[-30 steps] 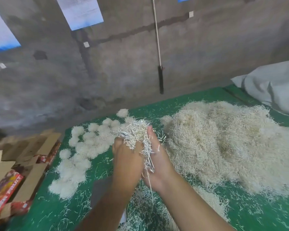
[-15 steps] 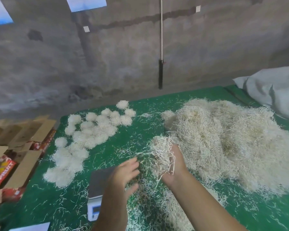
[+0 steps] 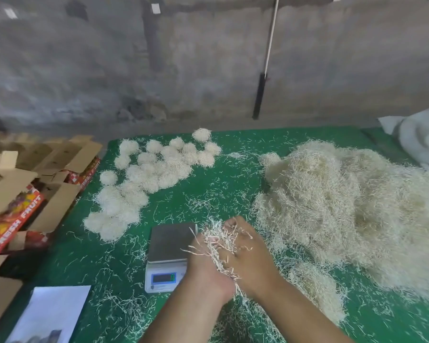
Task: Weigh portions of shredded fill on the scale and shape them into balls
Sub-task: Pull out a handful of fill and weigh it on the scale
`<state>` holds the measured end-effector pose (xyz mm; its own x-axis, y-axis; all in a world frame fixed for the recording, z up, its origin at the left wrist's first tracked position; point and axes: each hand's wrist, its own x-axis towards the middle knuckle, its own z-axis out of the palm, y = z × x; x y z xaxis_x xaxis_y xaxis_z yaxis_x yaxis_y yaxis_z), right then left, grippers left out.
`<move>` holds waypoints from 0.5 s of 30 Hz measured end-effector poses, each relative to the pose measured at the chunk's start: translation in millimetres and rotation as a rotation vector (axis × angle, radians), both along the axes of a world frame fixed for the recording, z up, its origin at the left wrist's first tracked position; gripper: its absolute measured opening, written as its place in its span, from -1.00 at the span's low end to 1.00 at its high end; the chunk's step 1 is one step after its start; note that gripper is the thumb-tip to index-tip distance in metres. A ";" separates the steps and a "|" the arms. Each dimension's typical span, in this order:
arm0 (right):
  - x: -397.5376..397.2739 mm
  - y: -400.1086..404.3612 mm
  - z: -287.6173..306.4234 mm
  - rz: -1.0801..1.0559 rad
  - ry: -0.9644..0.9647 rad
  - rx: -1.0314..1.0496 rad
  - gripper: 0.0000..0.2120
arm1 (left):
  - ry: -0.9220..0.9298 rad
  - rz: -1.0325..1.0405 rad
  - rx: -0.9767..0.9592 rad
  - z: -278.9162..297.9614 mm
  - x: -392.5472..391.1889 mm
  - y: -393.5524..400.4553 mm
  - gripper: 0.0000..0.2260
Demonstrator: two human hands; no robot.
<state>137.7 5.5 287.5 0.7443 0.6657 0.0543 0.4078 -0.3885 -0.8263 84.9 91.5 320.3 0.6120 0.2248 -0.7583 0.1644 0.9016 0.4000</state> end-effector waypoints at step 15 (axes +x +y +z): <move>-7.0 12.6 -9.4 -0.282 1.182 0.646 -0.46 | 0.004 0.176 0.543 4.7 10.7 52.4 -0.64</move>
<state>130.7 18.1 278.1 0.6682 0.5847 -0.4600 -0.6851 0.2425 -0.6869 95.6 143.9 325.0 0.5274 0.6811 -0.5079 0.0328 0.5810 0.8132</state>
